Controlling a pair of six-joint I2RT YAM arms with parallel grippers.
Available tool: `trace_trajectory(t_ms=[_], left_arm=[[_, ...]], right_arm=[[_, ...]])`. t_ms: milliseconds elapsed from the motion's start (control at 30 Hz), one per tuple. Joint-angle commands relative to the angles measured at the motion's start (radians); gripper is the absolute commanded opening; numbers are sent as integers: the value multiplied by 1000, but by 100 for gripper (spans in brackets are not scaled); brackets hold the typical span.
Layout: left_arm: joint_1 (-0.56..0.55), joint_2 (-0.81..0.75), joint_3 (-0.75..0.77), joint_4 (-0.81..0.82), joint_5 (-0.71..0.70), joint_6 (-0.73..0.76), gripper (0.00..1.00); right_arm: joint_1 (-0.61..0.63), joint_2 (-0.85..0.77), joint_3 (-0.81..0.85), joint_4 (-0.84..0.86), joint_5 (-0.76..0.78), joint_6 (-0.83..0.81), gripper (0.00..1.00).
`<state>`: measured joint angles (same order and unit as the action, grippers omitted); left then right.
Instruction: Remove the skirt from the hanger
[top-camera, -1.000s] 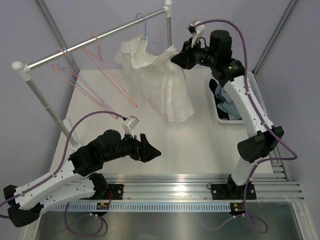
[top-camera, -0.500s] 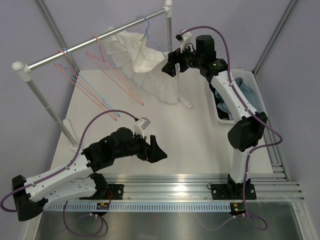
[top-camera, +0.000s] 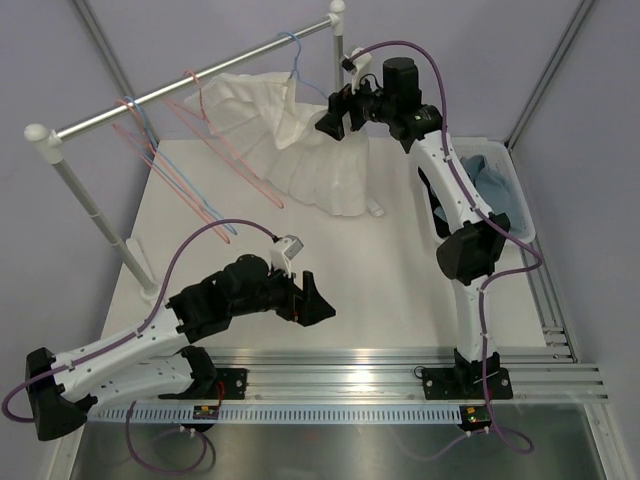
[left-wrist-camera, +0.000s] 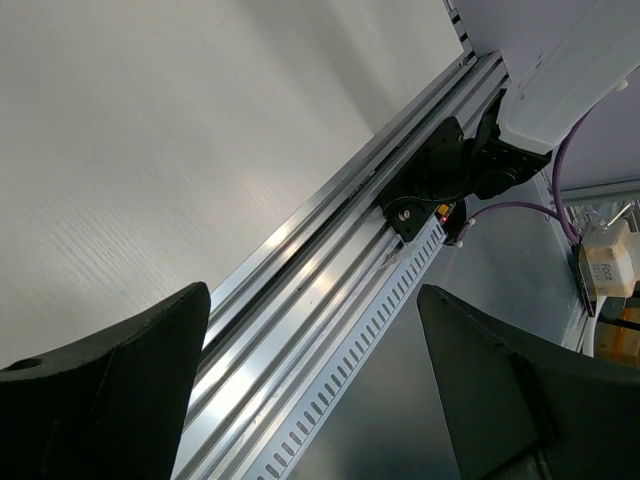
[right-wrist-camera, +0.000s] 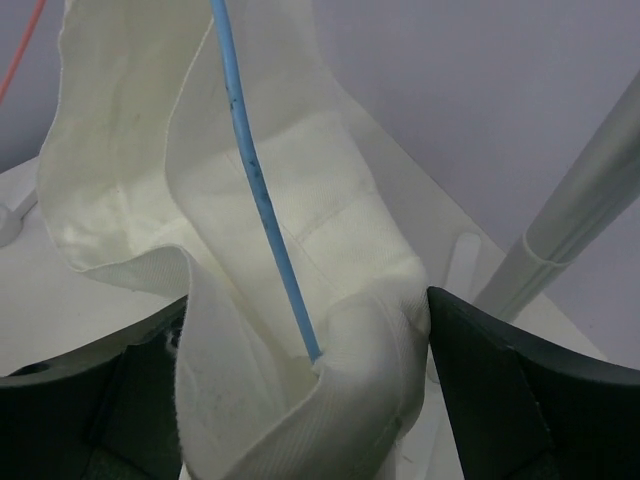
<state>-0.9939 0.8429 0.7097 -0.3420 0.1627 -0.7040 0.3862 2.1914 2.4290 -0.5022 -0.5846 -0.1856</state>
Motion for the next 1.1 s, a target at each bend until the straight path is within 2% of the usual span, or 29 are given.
trace_trajectory(t_ms=[0,67,100,167,233,467,533,633,833,1067], left_arm=[[-2,15,-4,52,17,23,88],[-2,18,-4,57,18,21,88],[-2,21,-4,57,20,23,88],[-2,19,-4,55,23,20,87],[-2,10,-6,52,21,18,87],[-2,-16,-10,37,17,9,87],[-2,-22,-9,34,20,8,87],[-2,-33,-7,28,17,8,87],[-2,-70,0,3,1,3,87],[-2,-99,2,-17,0,-9,86]], right_arm=[[8,19,32,-1,-106,-3,89],[13,25,30,-7,-139,-2,72],[14,33,33,-10,-145,11,52],[14,37,30,-3,-164,26,22],[19,33,28,11,-176,32,0],[40,-15,27,21,-212,8,0],[55,-60,-27,48,-158,-2,0],[60,-105,-74,102,-169,0,0],[60,-61,111,-13,-172,28,0],[63,-179,7,145,-127,115,0]])
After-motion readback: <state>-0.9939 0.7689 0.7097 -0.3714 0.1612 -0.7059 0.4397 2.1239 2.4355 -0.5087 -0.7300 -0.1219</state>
